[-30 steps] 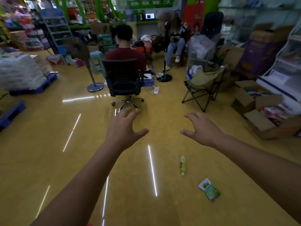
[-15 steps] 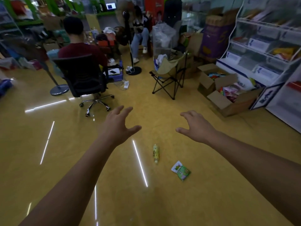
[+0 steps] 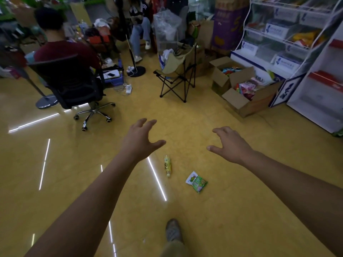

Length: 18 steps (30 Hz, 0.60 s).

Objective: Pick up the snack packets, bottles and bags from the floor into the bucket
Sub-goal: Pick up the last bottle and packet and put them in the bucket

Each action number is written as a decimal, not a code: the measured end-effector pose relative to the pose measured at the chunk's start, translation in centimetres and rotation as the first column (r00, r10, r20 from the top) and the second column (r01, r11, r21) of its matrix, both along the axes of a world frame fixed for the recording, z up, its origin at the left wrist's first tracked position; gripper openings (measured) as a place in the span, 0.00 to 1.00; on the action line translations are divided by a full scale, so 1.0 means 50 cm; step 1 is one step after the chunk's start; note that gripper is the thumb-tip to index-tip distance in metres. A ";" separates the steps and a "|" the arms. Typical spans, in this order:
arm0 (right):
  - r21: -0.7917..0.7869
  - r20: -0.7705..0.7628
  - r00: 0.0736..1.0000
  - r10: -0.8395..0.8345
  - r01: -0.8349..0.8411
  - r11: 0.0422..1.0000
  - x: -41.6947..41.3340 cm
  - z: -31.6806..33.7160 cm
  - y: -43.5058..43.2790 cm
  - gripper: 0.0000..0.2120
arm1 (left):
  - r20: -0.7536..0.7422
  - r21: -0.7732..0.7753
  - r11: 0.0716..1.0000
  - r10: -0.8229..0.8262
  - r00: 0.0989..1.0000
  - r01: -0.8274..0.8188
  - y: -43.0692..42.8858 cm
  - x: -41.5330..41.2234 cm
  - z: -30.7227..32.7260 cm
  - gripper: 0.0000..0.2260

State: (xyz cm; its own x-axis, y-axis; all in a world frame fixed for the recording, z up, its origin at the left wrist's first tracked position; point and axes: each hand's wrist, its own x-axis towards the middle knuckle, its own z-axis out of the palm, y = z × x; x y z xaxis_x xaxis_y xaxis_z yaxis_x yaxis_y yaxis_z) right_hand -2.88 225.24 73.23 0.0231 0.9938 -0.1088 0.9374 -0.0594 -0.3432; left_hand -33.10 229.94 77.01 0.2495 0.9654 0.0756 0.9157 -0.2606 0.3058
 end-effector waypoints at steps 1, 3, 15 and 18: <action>-0.008 -0.002 1.000 -0.006 0.006 1.000 0.005 -0.006 0.002 0.35 | -0.009 0.003 1.000 -0.007 1.000 0.007 0.006 0.009 -0.004 0.37; -0.022 -0.006 1.000 -0.016 0.016 1.000 0.013 -0.020 0.008 0.36 | -0.016 0.004 1.000 -0.014 1.000 0.014 0.022 0.024 -0.013 0.37; -0.164 0.020 0.998 -0.052 0.055 0.985 0.055 -0.123 0.135 0.37 | 0.015 -0.080 0.996 -0.035 0.999 0.037 0.203 0.092 -0.112 0.37; -0.200 0.023 0.998 -0.066 0.070 0.977 0.064 -0.147 0.193 0.37 | 0.019 -0.125 0.991 -0.039 0.999 0.041 0.268 0.103 -0.143 0.37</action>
